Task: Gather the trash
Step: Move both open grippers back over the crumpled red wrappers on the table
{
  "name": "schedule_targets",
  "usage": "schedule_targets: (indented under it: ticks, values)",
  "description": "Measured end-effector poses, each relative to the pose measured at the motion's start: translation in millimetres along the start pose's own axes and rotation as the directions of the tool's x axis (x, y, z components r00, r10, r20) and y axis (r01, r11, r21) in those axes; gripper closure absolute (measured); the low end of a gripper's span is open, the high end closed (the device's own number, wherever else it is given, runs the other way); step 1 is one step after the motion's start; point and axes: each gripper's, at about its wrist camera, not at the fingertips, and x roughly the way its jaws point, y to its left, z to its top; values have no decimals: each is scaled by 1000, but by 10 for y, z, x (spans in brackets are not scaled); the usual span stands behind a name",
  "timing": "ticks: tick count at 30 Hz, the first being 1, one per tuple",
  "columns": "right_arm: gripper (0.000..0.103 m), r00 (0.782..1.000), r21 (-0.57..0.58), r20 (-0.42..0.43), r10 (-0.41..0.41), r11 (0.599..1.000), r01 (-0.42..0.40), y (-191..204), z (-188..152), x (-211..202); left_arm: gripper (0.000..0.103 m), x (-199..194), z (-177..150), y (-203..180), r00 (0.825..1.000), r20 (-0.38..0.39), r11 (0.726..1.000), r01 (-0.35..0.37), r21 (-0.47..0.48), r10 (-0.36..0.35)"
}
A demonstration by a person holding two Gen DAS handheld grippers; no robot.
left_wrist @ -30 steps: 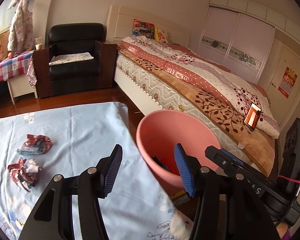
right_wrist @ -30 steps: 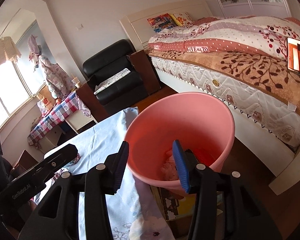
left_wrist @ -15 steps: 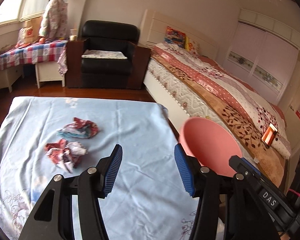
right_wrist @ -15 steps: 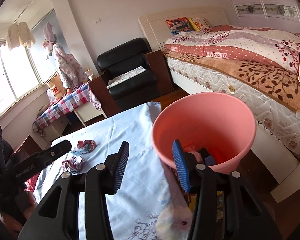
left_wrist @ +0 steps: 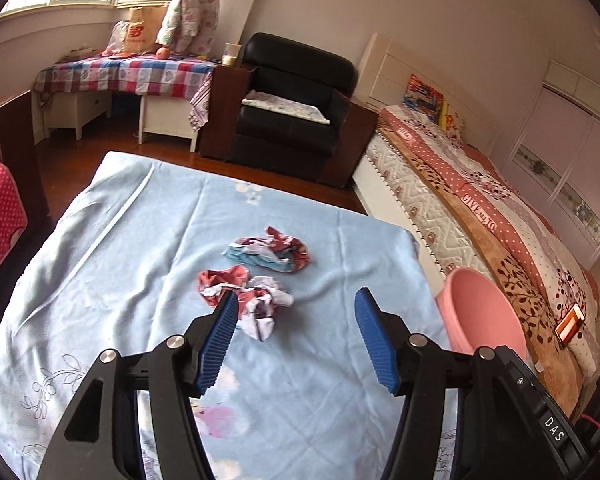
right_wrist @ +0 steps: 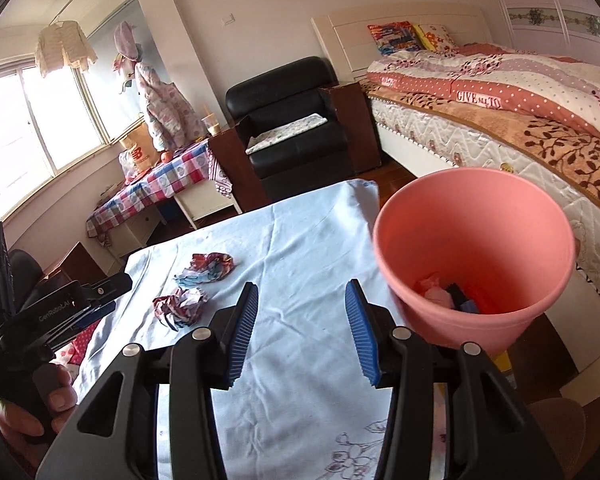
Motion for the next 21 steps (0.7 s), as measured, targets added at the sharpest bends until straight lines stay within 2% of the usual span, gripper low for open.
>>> schedule_targets:
  ticks: [13, 21]
  values:
    - [57, 999, -70, -45, 14, 997, -17, 278, 8, 225, 43, -7, 27, 569, 998, -13, 993, -63, -99, 62]
    - [57, 997, -109, -71, 25, 994, -32, 469, 31, 411, 43, 93, 27, 994, 994, -48, 973, -104, -204, 96]
